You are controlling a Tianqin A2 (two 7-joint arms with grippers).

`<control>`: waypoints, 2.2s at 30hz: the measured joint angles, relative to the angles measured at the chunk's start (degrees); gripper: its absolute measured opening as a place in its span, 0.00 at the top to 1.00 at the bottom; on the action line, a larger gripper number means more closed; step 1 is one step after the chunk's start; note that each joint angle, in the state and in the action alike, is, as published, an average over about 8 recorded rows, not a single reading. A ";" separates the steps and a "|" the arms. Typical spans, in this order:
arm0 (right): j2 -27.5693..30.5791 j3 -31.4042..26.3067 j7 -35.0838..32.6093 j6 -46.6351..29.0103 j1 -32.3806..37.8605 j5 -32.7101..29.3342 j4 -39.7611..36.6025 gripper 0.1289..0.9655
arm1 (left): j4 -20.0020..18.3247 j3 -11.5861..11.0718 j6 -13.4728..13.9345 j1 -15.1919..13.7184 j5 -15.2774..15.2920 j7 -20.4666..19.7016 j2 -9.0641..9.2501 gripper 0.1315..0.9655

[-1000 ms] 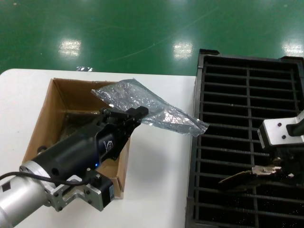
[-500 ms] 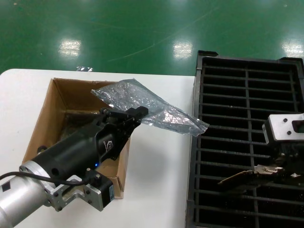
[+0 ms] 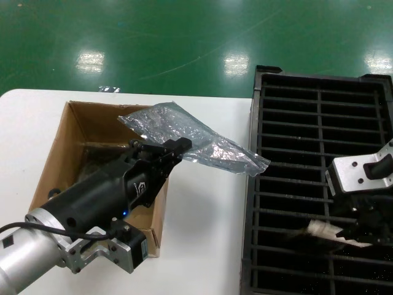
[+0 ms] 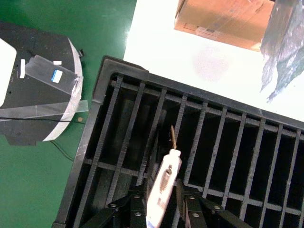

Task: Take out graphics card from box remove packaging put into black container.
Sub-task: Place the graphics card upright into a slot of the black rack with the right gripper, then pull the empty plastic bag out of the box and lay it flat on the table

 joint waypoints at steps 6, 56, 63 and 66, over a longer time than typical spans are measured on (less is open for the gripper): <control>-0.20 0.00 0.26 0.00 0.32 0.40 1.02 0.83 | 0.00 0.00 0.00 0.00 0.00 0.00 0.00 0.99; 1.63 0.13 1.21 0.07 1.38 0.36 3.25 0.00 | -4.81 -25.82 44.31 2.72 34.78 -65.62 41.02 0.99; 1.63 0.11 1.21 0.07 1.40 0.36 3.25 0.00 | -1.57 -23.36 41.11 4.19 44.53 -79.41 42.33 0.99; 1.63 0.10 1.21 0.06 1.40 0.37 3.25 0.00 | 0.35 -22.44 38.83 3.90 46.34 -81.67 42.47 0.99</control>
